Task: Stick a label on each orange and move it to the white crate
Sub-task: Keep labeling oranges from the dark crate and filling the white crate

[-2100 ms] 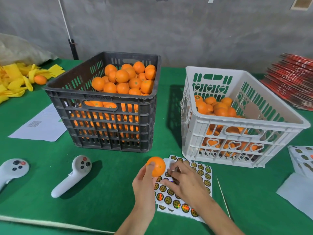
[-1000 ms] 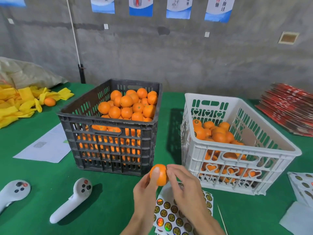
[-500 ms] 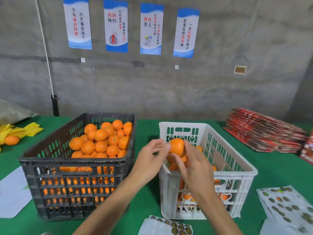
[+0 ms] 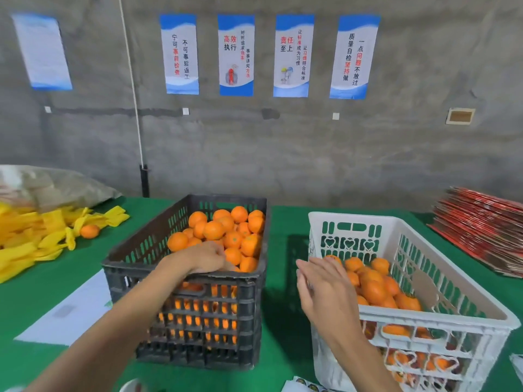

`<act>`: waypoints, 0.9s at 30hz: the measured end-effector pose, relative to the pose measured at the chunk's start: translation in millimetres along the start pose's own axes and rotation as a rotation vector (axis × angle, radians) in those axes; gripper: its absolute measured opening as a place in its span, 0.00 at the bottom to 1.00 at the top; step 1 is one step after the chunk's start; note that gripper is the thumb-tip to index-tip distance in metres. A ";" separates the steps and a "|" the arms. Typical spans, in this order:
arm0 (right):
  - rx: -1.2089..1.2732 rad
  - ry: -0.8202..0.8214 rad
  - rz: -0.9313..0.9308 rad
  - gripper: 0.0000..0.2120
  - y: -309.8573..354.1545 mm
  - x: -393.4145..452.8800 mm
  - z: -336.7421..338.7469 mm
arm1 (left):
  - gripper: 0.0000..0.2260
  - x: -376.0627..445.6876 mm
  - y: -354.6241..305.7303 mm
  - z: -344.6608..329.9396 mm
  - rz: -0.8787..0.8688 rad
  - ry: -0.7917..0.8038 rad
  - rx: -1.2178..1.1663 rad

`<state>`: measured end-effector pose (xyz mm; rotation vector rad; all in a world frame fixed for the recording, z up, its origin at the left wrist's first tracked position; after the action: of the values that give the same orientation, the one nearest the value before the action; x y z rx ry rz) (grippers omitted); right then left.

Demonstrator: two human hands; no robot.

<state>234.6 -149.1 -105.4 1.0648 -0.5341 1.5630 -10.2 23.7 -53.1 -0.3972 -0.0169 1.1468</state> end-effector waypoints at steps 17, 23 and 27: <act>0.086 0.084 -0.005 0.14 14.8 9.4 -33.2 | 0.24 47.2 -6.7 -5.7 0.079 0.445 0.417; 0.204 0.063 0.155 0.12 9.5 -18.8 -15.8 | 0.18 16.0 3.2 3.8 -0.174 -0.200 -0.272; 0.281 0.059 0.190 0.11 13.7 -40.6 -8.5 | 0.19 -34.8 -18.1 -2.5 -0.396 -0.471 -0.927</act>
<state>217.9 -167.7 -141.3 1.2016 -0.3912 1.8715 -8.3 -14.2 -43.3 -0.8809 -1.0244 0.7558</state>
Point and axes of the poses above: each hand's wrist, its own x-axis towards the middle knuckle, its own z-axis out of the back of the hand, y = z × x, the point moved 1 cm from there along x, towards the middle knuckle, and after that the axes turned 8 degrees about x, right-handed, at the moved point
